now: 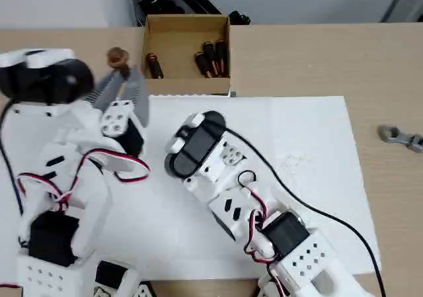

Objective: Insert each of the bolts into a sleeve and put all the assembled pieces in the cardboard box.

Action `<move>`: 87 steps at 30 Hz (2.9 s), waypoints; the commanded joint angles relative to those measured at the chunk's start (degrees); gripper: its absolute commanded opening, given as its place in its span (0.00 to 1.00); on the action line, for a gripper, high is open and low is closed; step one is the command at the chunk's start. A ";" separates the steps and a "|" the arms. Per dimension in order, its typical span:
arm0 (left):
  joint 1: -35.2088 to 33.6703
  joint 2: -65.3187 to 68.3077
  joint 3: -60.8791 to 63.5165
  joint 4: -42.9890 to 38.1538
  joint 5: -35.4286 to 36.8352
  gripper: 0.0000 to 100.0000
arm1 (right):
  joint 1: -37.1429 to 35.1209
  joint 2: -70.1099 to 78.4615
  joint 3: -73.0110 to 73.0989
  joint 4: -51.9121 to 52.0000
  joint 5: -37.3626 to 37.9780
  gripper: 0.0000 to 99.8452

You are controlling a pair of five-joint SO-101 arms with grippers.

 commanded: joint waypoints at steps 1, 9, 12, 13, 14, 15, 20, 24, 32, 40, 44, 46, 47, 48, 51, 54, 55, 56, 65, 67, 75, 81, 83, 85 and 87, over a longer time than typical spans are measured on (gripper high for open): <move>2.46 -3.87 2.24 -3.43 0.44 0.01 | -0.31 -0.66 -0.53 -1.36 0.62 0.00; 3.25 -13.10 8.13 -3.78 -0.62 0.01 | -0.31 -8.22 -0.26 -4.53 2.73 0.00; 3.52 -12.92 8.22 -3.87 -0.70 0.01 | -0.22 -11.82 0.18 -4.44 2.73 0.00; 3.52 -12.92 8.22 -3.87 -0.70 0.01 | -0.13 -12.97 0.70 -4.62 2.73 0.00; 3.52 -12.92 8.22 -3.87 -0.70 0.01 | -0.13 -14.11 1.49 -5.14 2.73 0.00; 3.52 -12.92 8.31 -3.96 -0.70 0.01 | 0.13 -15.43 2.99 -5.67 2.73 0.00; 3.60 -13.01 13.49 -9.49 -0.53 0.01 | 5.14 -23.78 12.66 -8.13 0.35 0.00; 3.60 -13.01 17.80 -14.15 -0.44 0.01 | 8.04 -30.64 14.15 -9.54 -2.55 0.00; 6.95 -12.92 18.77 -17.76 2.29 0.01 | 8.13 -30.99 16.62 -9.71 -2.99 0.00; 12.84 -13.01 18.86 -17.76 1.14 0.01 | 7.08 -30.99 16.70 -9.45 -2.81 0.00; 15.03 -13.01 18.86 -17.76 1.14 0.01 | 4.70 -30.99 16.70 -9.27 -2.73 0.00; 15.47 -13.01 18.86 -17.76 1.14 0.01 | 4.70 -30.99 16.70 -9.27 -2.73 0.00; 15.47 -13.01 19.03 -17.76 1.23 0.01 | 4.70 -30.99 16.79 -9.27 -2.73 0.00; 15.47 -13.01 19.74 -17.76 1.23 0.01 | 4.70 -30.99 16.88 -9.19 -2.64 0.00; 15.56 -13.19 21.76 -17.76 1.32 0.01 | 4.62 -31.08 17.41 -9.63 -2.64 0.00; 15.21 -13.54 23.16 -17.76 1.32 0.01 | 4.62 -31.08 17.32 -9.63 -2.64 0.00; 15.21 -13.54 23.25 -17.76 1.32 0.01 | 4.53 -31.08 17.32 -9.63 -2.64 0.00; 15.21 -13.54 23.25 -17.76 1.32 0.01 | 4.53 -31.08 17.32 -9.63 -2.64 0.00; 15.38 -13.63 23.25 -19.78 1.32 0.01 | 4.44 -31.08 17.41 -9.63 -2.64 0.00; 15.30 -13.63 23.43 -19.78 1.32 0.01 | 4.44 -31.08 17.41 -9.63 -2.64 0.00; 15.12 -13.63 22.20 -19.78 1.32 0.01 | 2.77 -31.08 17.58 -9.36 -2.55 0.00; 15.12 -13.63 18.24 -17.93 1.32 0.01 | 2.95 -30.99 17.67 -9.19 -2.55 0.00; 15.12 -13.63 17.19 -16.00 1.14 0.01 | 2.95 -30.99 17.67 -9.19 -2.55 0.00; 15.12 -13.63 15.60 -13.80 1.05 0.01 | 2.95 -30.99 17.67 -9.19 -2.55 0.00; 15.12 -13.63 14.11 -11.69 0.97 0.01 | 2.95 -30.99 17.85 -9.19 -1.49 0.00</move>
